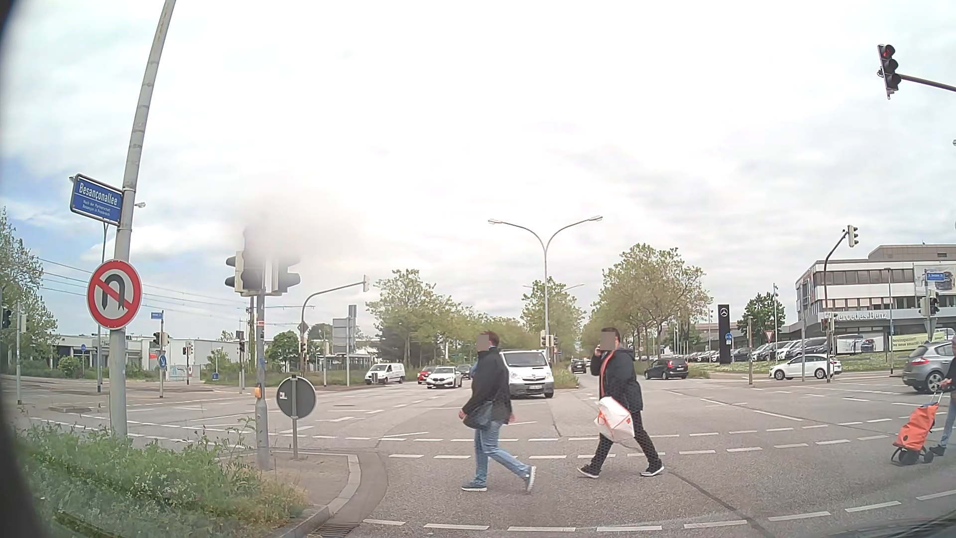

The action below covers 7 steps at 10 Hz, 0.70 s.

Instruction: Follow the waypoints while adhering to traffic rules and regulations

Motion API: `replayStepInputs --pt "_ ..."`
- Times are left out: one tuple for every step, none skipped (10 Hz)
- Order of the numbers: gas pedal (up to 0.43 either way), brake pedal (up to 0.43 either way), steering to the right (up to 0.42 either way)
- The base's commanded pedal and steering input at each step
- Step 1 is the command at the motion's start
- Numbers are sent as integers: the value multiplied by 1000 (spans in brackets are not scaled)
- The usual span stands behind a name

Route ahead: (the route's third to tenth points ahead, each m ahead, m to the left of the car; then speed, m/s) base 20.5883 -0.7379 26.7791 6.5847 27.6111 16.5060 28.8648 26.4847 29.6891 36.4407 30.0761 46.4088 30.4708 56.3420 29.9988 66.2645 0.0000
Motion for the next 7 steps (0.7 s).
replayStepInputs --pt "0 244 1" --pt "0 244 1" --pt "0 244 1" --pt "0 244 1" --pt "0 244 1" --pt "0 250 1" --pt "0 244 1"
